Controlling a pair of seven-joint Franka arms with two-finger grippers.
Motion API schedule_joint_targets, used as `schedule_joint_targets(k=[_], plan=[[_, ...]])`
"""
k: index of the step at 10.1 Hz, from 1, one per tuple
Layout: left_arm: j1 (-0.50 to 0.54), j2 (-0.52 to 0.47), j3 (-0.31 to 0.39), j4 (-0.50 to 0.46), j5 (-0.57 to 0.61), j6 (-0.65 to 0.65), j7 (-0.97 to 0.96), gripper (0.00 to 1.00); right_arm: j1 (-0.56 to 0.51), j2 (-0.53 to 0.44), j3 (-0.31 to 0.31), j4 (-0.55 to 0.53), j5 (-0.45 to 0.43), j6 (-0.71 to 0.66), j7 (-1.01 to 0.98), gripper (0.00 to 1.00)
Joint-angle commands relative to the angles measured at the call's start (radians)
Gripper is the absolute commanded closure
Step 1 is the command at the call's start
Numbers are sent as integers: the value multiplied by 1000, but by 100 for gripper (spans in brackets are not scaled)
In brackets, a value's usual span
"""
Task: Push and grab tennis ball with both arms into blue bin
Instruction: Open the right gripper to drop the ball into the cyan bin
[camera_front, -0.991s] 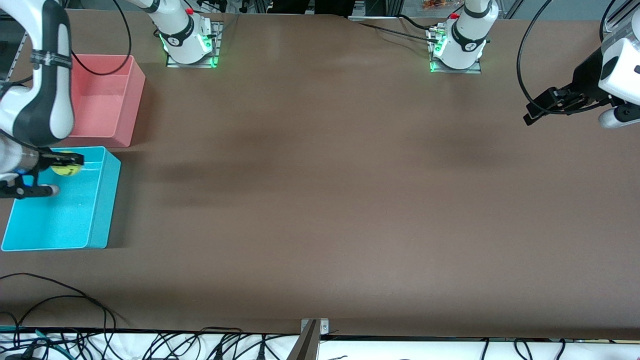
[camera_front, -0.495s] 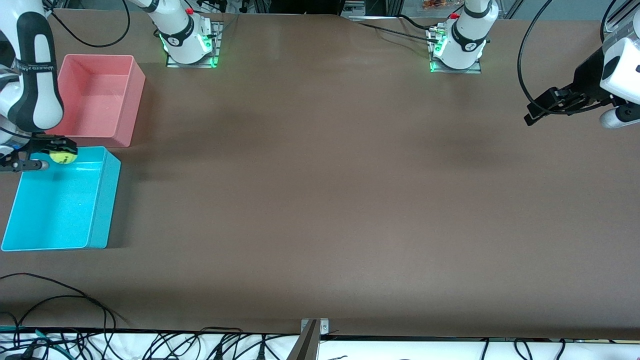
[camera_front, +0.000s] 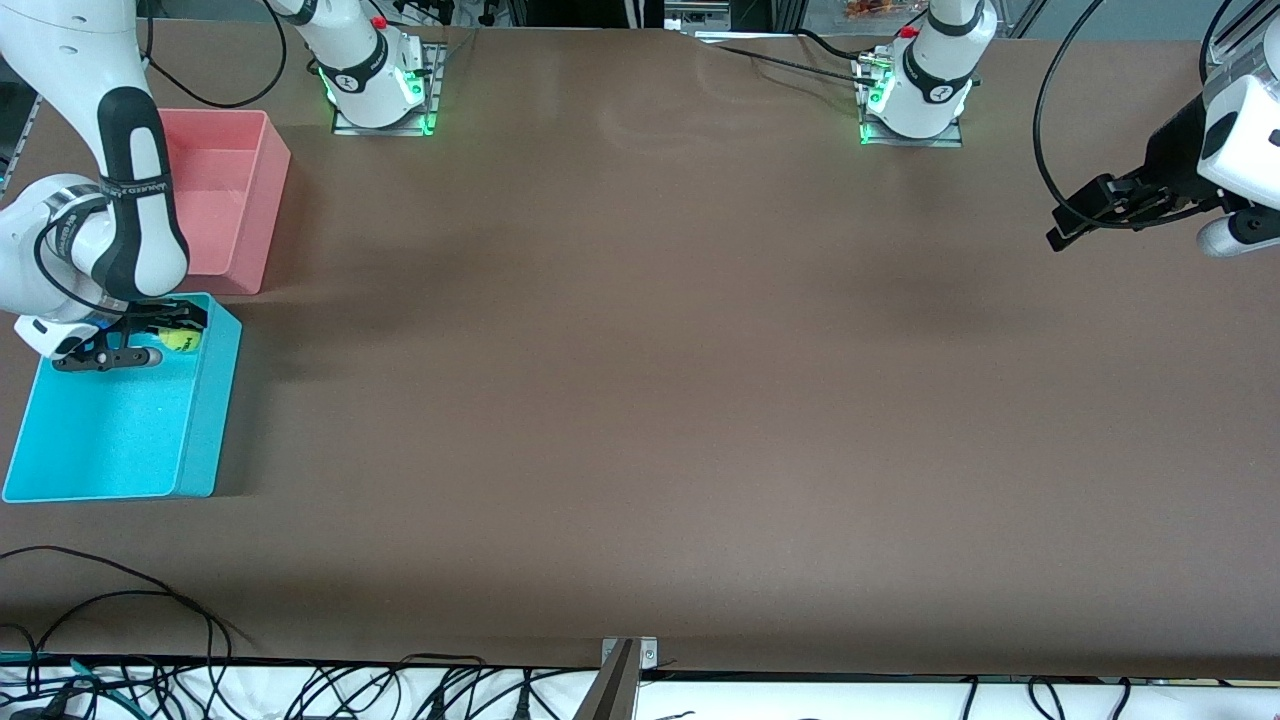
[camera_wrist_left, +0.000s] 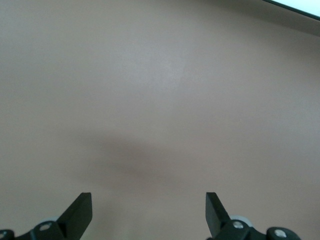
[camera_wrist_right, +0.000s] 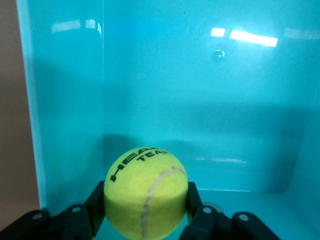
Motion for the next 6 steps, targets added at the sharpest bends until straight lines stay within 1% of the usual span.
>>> schedule_joint_targets(k=[1,6], plan=[[-13,15,3,33,6,-25,-11,0,-13,23,-6,11,24,7,-40,0],[-16,15,3,35,6,-26,-11,0,-19,16,-8,40,22,-16,-43,0]])
